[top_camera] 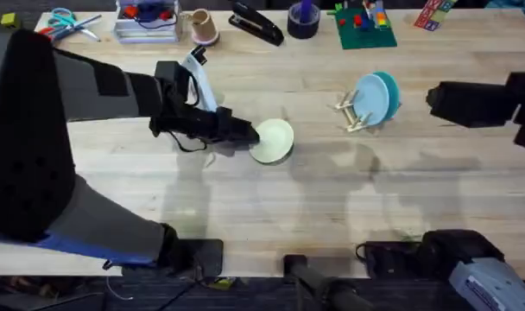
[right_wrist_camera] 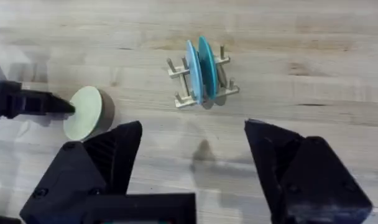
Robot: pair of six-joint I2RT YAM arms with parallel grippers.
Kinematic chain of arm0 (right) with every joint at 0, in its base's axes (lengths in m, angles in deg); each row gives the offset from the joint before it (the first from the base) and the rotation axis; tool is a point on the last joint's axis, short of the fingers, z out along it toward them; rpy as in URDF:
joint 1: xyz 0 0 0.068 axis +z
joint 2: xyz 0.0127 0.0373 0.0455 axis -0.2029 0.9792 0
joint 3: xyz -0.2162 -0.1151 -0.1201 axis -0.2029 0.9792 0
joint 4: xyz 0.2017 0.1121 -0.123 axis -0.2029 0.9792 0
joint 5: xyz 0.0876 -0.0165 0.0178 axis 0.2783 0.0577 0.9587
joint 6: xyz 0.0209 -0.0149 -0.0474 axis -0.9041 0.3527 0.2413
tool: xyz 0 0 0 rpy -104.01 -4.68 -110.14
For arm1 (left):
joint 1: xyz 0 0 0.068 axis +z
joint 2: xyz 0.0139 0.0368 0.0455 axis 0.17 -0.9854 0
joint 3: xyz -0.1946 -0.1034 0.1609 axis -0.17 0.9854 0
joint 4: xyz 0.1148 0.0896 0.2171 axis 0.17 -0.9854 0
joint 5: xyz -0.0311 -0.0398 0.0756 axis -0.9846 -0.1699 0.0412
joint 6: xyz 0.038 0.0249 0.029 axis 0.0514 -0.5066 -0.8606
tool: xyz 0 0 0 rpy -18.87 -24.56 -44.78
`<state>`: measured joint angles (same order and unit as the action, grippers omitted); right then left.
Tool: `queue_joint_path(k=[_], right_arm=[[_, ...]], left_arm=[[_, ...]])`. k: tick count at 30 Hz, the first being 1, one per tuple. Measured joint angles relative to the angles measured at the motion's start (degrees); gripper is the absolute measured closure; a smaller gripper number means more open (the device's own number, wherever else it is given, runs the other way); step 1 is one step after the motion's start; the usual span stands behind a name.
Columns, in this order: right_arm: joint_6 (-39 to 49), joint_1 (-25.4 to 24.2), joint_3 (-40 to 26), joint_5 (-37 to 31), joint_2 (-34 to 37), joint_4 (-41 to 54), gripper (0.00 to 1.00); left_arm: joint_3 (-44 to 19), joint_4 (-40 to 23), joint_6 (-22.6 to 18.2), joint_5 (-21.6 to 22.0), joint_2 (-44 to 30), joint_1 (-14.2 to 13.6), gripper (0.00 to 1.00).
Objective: Pick up the plates from the table one by one and place each into a slot on the dish rack.
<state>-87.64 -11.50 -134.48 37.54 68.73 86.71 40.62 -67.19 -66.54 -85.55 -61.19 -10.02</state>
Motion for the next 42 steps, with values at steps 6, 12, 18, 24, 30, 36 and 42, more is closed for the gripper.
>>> queue_joint_path(k=[6, 12, 18, 24, 30, 36, 42], right_arm=[[0.0, 0.0, 0.0, 0.0, 0.0, 0.0, 0.010], [-1.2, 0.0, 0.0, 0.0, 0.0, -0.2, 0.009], [-8.5, 0.0, 0.0, 1.8, 0.0, 0.9, 0.007], [-16.0, 0.0, 0.0, 4.2, 0.0, 2.5, 0.008], [-20.7, 0.0, 0.0, 5.4, 0.0, 6.0, 0.008], [-22.2, 1.2, 0.0, 6.6, 0.0, 6.6, 0.007], [-24.5, 4.4, 1.1, 7.5, 0.0, 5.7, 0.008]], left_arm=[[0.0, 0.0, 0.1, 0.0, 0.0, 0.0, 0.959], [0.0, 0.0, 0.1, 0.1, 0.0, 0.0, 0.959], [0.0, 0.0, 0.2, 0.1, 0.0, 0.0, 0.959], [0.0, 0.0, 0.1, 0.2, 0.0, -0.2, 0.959], [0.0, 0.1, 0.2, 0.2, 0.0, -0.3, 0.960], [0.0, 0.1, 0.2, 0.2, 0.0, -0.3, 0.960], [0.0, 0.1, 0.2, 0.2, 0.0, -0.3, 0.960]])
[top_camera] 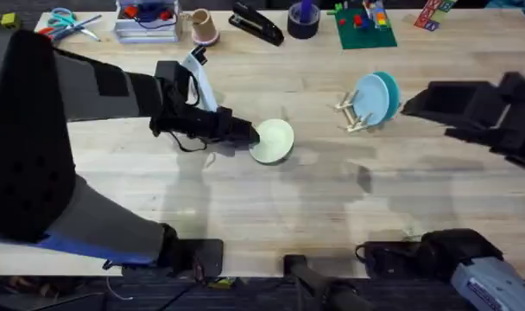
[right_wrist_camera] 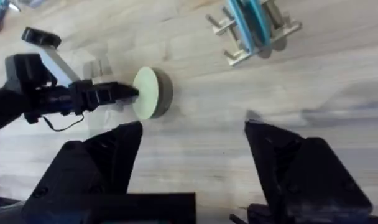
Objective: Pick up the plates from the table one by one and place each into a slot on the dish rack.
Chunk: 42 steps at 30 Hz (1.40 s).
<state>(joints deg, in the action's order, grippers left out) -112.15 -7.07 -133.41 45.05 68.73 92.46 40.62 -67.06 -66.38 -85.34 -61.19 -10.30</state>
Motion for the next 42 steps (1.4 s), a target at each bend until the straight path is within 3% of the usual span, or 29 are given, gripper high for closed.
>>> queue_joint_path(k=[22, 32, 42], right_arm=[[-13.3, 18.5, 17.3, 0.2, 1.3, -17.6, 0.007], [-16.1, 27.9, 18.6, -0.5, 16.9, -31.3, 0.007], [-19.8, 33.5, 18.6, -1.1, 34.1, -45.6, 0.007]], left_arm=[[0.0, 0.0, 0.0, 0.0, 0.0, 0.0, 0.960], [0.0, 0.0, 0.0, 0.0, 0.0, 0.0, 0.960], [0.0, 0.0, 0.0, 0.0, 0.0, 0.0, 0.960]])
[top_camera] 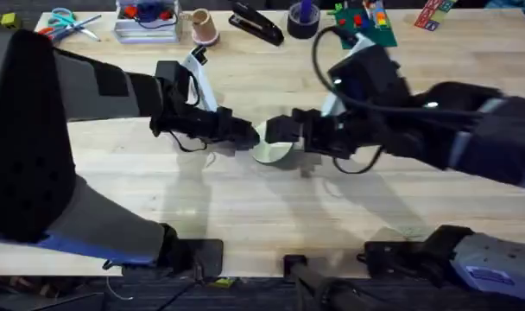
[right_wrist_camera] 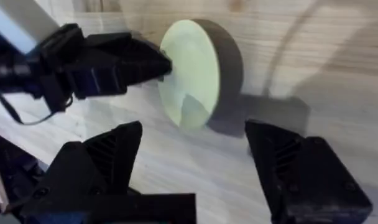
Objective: Pick up the plates from the table one by one and place each into a slot on the dish rack.
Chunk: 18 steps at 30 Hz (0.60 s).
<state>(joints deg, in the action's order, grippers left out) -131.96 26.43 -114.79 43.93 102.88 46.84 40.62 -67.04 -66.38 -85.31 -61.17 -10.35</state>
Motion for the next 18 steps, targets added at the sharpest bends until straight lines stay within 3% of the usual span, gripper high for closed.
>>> queue_joint_path(k=[9, 18], right_arm=[[-4.0, 2.5, 0.0, 0.0, 9.0, -8.1, 0.038], [-6.1, 2.6, 0.0, -1.4, 9.9, -8.4, 0.095]], left_arm=[[0.0, 0.0, 0.0, 0.0, 0.0, 0.0, 0.960], [0.0, 0.0, 0.0, 0.0, 0.0, 0.0, 0.960]])
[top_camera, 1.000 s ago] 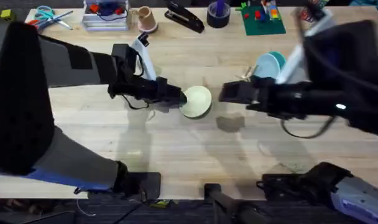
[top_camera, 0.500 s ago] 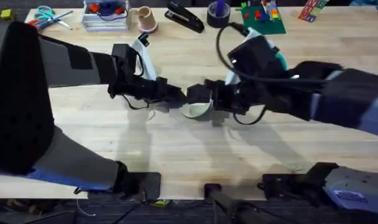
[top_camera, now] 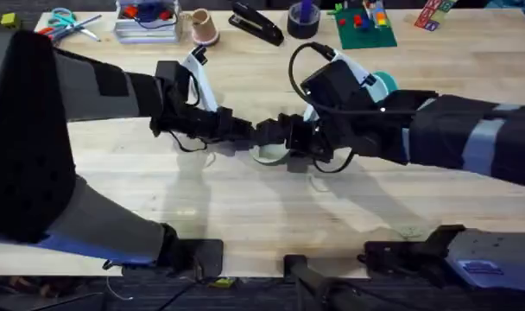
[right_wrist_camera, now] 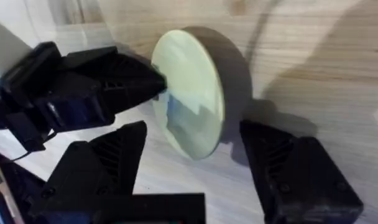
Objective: Pick up the plates from the table one by one and place each into a slot on the dish rack.
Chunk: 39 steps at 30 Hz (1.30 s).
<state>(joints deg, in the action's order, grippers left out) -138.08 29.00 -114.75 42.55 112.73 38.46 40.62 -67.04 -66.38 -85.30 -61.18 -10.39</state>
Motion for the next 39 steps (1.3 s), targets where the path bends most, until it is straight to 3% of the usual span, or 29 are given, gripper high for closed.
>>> queue_joint_path(k=[5, 11, 13, 16, 19, 20, 34, 39], right_arm=[[-0.2, 0.0, 0.0, -1.7, 0.3, -2.1, 0.144], [-0.2, 0.0, 0.0, -2.3, 2.7, -5.6, 0.280], [-0.1, 0.0, 0.0, -2.5, 3.1, -6.0, 0.371], [-0.2, 0.0, 0.0, -2.7, 3.8, -5.8, 0.600], [-0.7, -0.4, 0.1, -1.9, 2.8, -6.7, 0.891], [-0.8, -0.4, 0.0, -1.6, 2.2, -7.3, 0.936], [-1.0, -0.3, -0.3, -1.4, 1.6, -7.3, 0.967], [0.1, -0.1, 0.0, -2.3, -0.5, -5.6, 0.971]], left_arm=[[0.0, 0.0, 0.0, 0.0, 0.0, 0.0, 0.960], [0.0, 0.0, 0.0, 0.0, 0.0, 0.0, 0.960], [0.0, 0.0, 0.0, 0.0, 0.0, 0.0, 0.960], [0.0, 0.0, 0.0, 0.1, 0.0, 0.0, 0.960], [-0.2, 0.0, 0.1, -0.4, 0.0, 0.4, 0.960], [-0.3, 0.0, 0.2, -0.8, 0.1, 0.6, 0.960], [-0.5, -0.3, 0.6, -0.6, 0.2, 0.7, 0.960], [-0.6, -4.3, 0.7, 4.6, 3.3, -0.3, 0.960]])
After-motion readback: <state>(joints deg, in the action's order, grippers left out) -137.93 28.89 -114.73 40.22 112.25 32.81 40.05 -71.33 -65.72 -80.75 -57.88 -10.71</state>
